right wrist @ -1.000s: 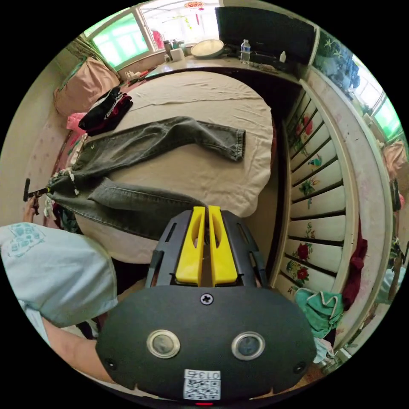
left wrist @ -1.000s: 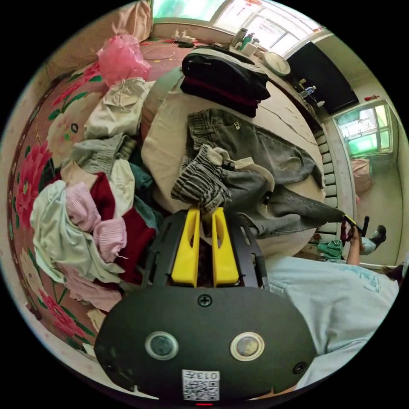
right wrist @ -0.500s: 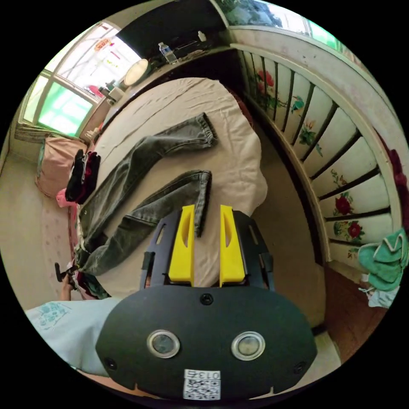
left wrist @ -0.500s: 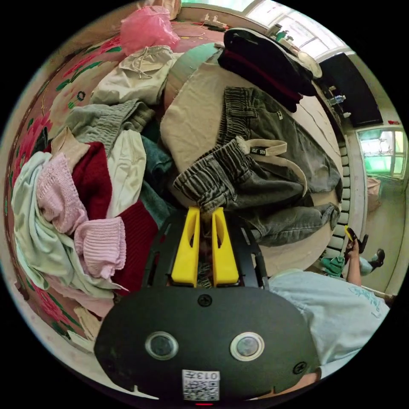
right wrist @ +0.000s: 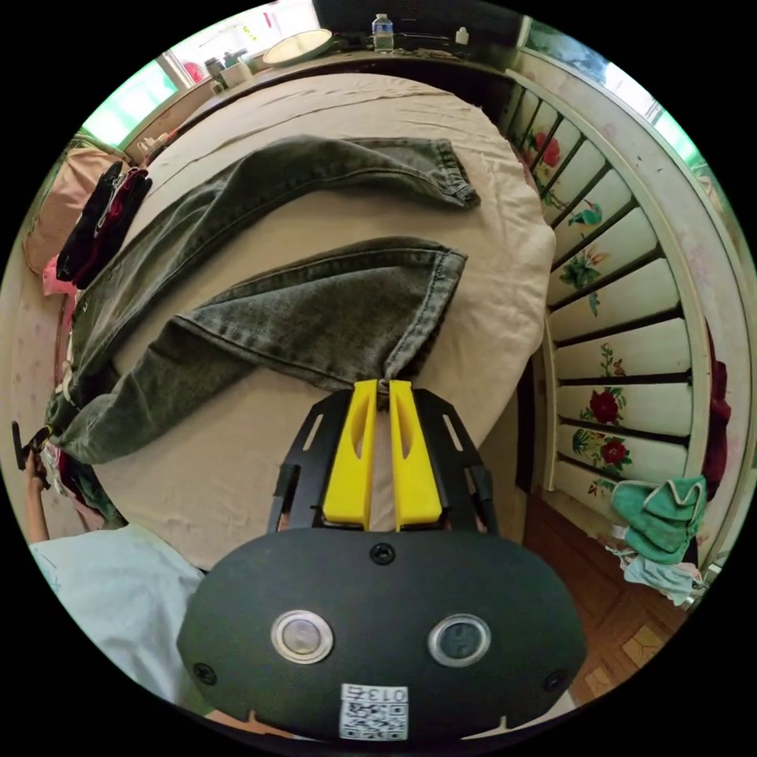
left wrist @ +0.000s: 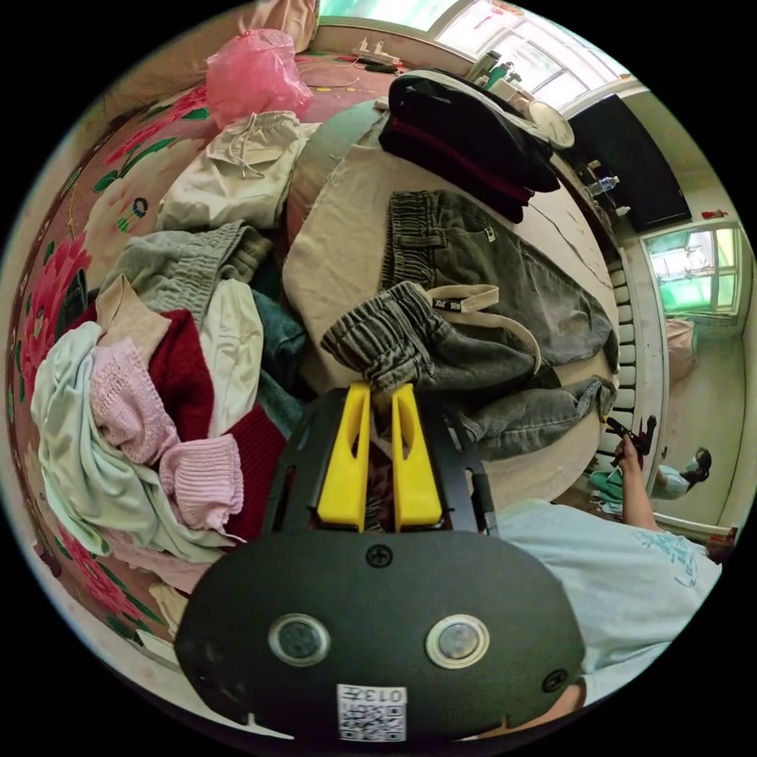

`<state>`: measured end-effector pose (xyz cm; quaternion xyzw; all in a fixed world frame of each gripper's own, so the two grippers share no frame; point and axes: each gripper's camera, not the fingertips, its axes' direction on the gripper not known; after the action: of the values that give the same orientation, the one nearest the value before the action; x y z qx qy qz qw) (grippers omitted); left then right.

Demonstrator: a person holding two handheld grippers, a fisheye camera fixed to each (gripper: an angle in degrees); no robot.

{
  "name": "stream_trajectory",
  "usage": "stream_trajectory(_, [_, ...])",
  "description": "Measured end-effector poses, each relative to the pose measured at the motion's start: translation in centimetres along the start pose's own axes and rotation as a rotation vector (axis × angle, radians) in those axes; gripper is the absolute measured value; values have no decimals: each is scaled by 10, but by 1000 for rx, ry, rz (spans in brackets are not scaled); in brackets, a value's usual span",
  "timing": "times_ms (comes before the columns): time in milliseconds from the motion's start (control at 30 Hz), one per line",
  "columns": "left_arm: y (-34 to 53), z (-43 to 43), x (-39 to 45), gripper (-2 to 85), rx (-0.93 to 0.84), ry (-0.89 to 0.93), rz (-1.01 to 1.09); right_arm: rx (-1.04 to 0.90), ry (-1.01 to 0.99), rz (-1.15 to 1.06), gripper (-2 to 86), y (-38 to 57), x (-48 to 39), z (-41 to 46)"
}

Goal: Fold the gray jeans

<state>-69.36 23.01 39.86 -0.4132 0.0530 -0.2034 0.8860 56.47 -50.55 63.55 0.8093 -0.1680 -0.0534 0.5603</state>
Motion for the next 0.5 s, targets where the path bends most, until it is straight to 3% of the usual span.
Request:
stream_trajectory(167, [-9, -18, -11, 30, 80, 120, -5, 75, 34, -37, 21, -5, -4, -27])
stream_trajectory(333, [-83, -91, 20, 24, 232, 212, 144, 266, -2, -65, 17, -52, 2, -112])
stream_trajectory(500, [-105, -190, 79, 24, 438, 139, 340, 535, -7, -138, 16, -63, -9, -224])
